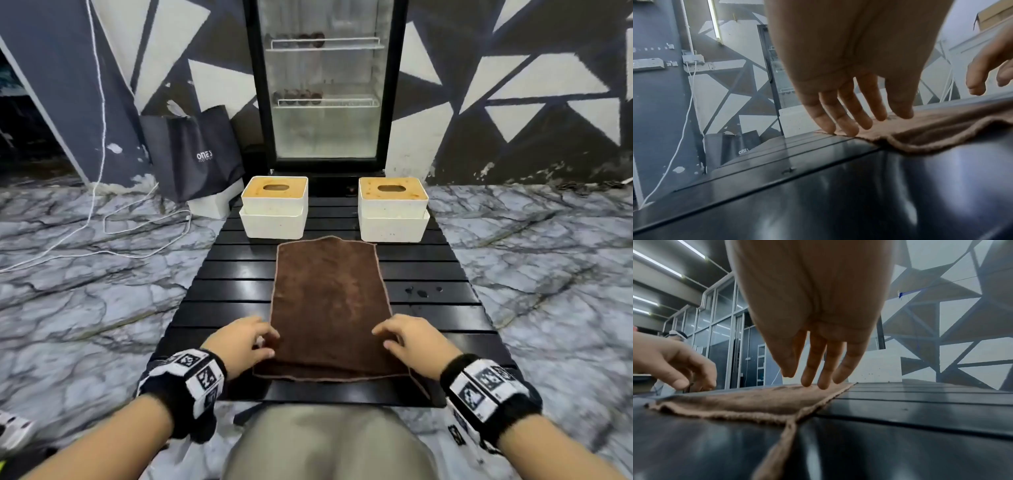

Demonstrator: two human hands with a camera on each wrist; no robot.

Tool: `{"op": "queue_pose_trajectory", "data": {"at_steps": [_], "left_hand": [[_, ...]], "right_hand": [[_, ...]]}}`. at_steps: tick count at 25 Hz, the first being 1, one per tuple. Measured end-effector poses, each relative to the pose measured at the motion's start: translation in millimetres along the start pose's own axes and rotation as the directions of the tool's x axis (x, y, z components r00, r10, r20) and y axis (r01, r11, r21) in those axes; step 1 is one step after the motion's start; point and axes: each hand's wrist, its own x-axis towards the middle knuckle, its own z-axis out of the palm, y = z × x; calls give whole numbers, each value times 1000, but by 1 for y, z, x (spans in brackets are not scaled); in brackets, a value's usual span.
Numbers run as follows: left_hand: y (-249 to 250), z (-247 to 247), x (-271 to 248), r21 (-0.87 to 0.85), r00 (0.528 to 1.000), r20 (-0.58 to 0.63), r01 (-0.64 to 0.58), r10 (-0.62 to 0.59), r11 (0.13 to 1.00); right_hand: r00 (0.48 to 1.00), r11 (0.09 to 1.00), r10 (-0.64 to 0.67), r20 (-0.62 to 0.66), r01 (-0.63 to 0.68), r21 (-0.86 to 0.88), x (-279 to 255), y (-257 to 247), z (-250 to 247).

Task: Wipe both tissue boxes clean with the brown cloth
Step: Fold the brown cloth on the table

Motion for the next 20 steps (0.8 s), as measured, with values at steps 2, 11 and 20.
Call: {"op": "queue_pose_trajectory", "data": {"at_steps": [2, 11, 20], "left_hand": [[-1, 4, 5, -2, 999, 5, 41, -41, 999], [-1, 7, 4, -78, 993, -60, 101, -106, 992], [-1, -16, 17, -82, 988, -120, 89, -99, 993]], "right_hand": [[998, 998, 35, 58, -33, -46, 5, 1, 5], [997, 997, 71, 9, -72, 11, 6, 5, 15], [993, 994, 109, -50, -108, 26, 17, 1, -3]]}}
